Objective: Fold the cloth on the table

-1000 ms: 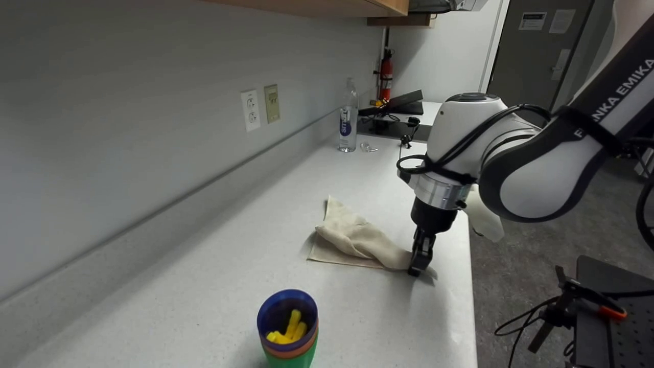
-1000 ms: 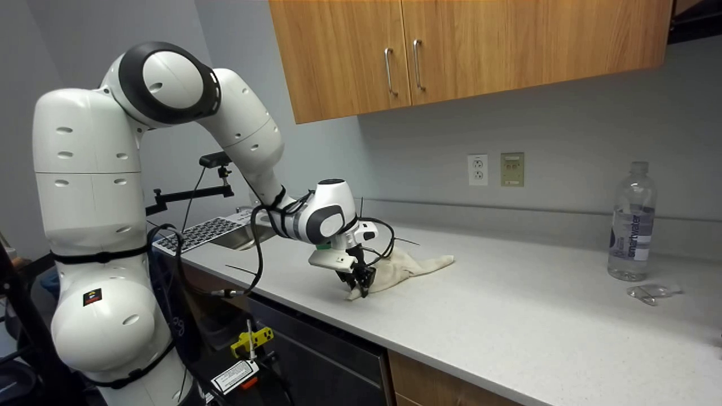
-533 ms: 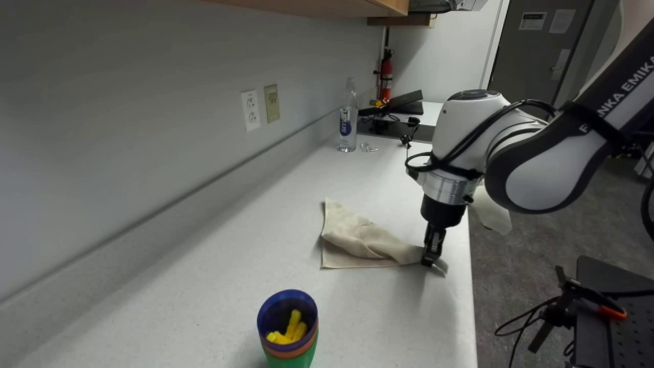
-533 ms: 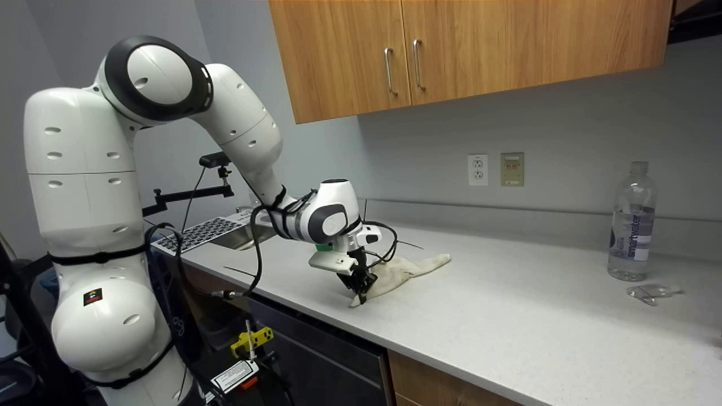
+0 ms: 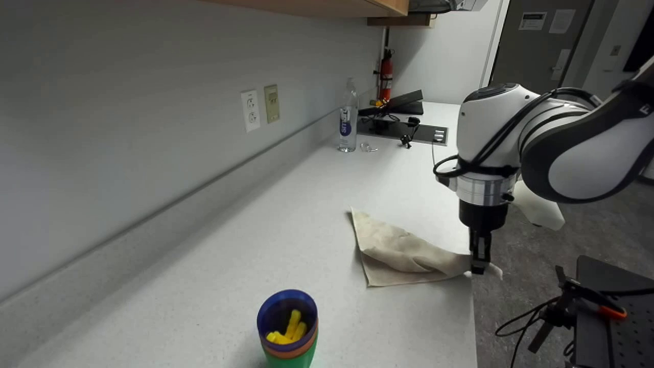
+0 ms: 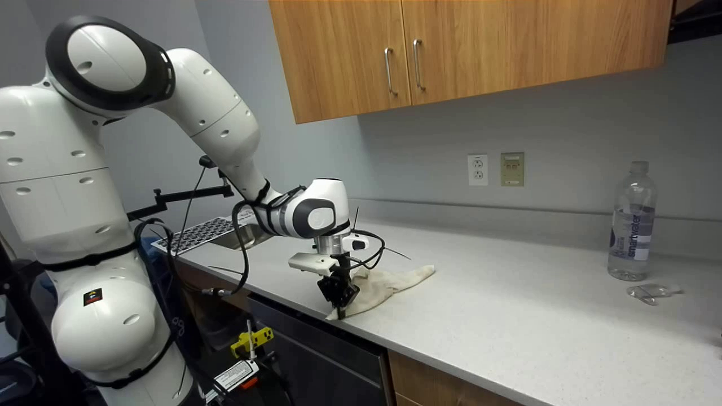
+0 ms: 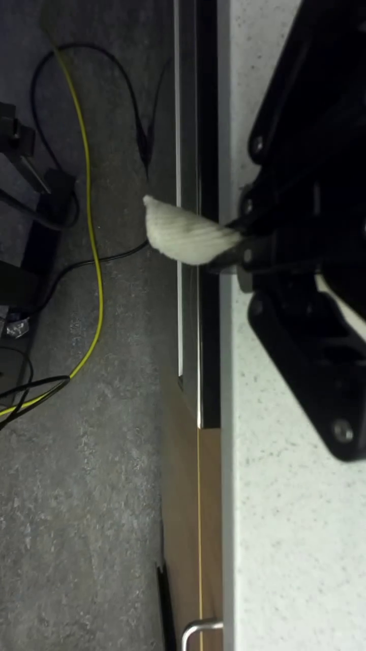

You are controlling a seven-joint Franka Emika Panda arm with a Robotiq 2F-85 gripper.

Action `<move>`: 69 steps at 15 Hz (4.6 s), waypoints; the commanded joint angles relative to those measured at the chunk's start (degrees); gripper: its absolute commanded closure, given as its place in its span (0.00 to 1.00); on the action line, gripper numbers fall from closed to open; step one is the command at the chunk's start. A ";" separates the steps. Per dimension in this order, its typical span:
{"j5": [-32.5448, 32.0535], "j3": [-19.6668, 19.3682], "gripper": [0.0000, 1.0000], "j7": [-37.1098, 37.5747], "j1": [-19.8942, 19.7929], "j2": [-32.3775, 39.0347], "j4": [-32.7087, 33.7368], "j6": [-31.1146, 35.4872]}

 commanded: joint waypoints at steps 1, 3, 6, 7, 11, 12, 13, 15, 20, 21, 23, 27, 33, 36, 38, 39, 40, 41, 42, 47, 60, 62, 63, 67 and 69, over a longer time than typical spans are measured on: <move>-2.55 0.24 0.99 0.53 0.04 -4.30 0.60 -5.42; -3.14 0.50 0.99 -0.14 0.07 -4.38 2.76 -6.96; -3.47 0.95 0.99 -1.17 0.17 -2.87 7.40 -7.02; -3.58 1.08 0.99 -1.51 0.22 -2.17 8.81 -6.01; -7.29 1.11 0.99 -0.50 0.08 0.80 14.17 -1.61; -8.64 0.93 0.99 -0.28 -0.01 1.63 15.21 0.03; -10.14 0.72 0.99 0.10 -0.05 2.60 16.12 1.89; -12.77 0.06 0.99 0.90 -0.07 4.72 17.38 5.77; -20.27 -2.86 0.99 4.88 0.87 9.04 19.41 13.17; -21.48 -3.48 0.99 5.77 1.12 9.66 19.74 14.24; -23.35 -4.59 0.99 6.94 1.57 10.70 20.27 16.35; -24.52 -5.01 0.99 8.44 1.48 12.09 20.93 18.45; -24.38 -4.91 0.40 8.41 1.44 12.95 21.57 18.80; -25.42 -5.24 0.18 8.30 1.49 13.38 21.89 20.36; -26.12 -5.36 0.03 8.38 1.45 13.60 21.94 21.75; -26.00 -5.34 0.00 8.55 1.39 13.75 21.89 22.55; -25.84 -5.32 0.00 8.50 1.36 13.89 21.88 23.02; -25.50 -5.28 0.00 8.51 1.34 13.99 21.83 23.28; -24.70 -4.94 0.00 8.25 1.17 13.99 21.69 23.14; -14.45 -2.17 0.00 3.32 0.59 13.68 20.84 18.04; -6.85 -1.20 0.00 0.65 1.07 13.77 20.87 13.98; -6.85 -1.20 0.00 0.63 1.07 13.77 20.87 13.97; -6.85 -1.20 0.00 0.63 1.07 13.77 20.87 13.97; -6.85 -1.20 0.00 0.62 1.07 13.77 20.88 13.97; -6.34 -0.85 0.00 -0.29 0.70 13.48 20.65 13.89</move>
